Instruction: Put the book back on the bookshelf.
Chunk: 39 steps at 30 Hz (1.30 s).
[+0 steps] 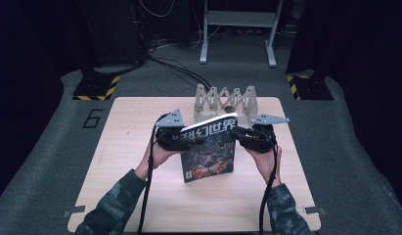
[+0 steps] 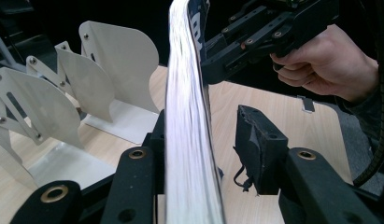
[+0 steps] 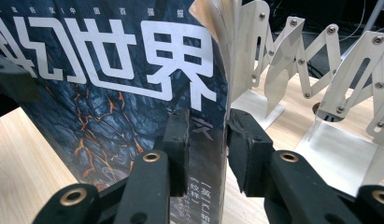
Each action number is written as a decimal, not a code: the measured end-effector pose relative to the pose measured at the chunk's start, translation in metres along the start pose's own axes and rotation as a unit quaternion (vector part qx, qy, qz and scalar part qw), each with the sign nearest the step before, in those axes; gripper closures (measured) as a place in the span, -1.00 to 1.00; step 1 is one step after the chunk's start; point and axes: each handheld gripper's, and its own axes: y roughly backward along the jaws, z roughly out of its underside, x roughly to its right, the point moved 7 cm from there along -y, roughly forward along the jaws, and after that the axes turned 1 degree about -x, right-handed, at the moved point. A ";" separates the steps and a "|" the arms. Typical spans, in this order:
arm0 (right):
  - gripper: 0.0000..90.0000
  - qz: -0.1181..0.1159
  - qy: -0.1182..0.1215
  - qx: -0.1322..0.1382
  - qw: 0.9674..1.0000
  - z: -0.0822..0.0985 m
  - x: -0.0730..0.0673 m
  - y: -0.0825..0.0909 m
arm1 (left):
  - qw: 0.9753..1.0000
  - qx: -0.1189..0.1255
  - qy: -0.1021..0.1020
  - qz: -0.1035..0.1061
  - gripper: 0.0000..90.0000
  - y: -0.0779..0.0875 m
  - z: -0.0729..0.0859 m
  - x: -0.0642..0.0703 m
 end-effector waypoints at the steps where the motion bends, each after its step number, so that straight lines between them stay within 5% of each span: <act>1: 0.54 0.001 -0.001 0.000 1.000 0.000 0.000 0.000 | 1.000 -0.008 -0.004 0.000 0.35 0.001 -0.001 -0.001; 13: 0.54 -0.006 0.001 0.003 1.000 0.001 -0.002 0.002 | 0.998 -0.055 -0.024 0.001 0.51 -0.001 -0.021 0.002; 20: 0.53 -0.013 0.000 0.003 1.000 0.002 -0.004 0.004 | 0.994 -0.097 -0.047 -0.015 0.69 -0.011 -0.024 0.005; 30: 0.40 -0.016 -0.003 0.012 1.000 0.005 -0.001 0.006 | 0.992 -0.107 -0.063 -0.009 0.81 -0.011 -0.025 0.008; 37: 0.03 0.011 -0.027 0.026 0.999 0.028 0.021 0.017 | 0.993 -0.105 -0.061 -0.007 0.82 -0.011 -0.025 0.009; 39: -0.17 0.048 -0.037 0.016 0.998 0.046 0.036 0.018 | 0.992 -0.105 -0.062 -0.007 0.81 -0.011 -0.025 0.009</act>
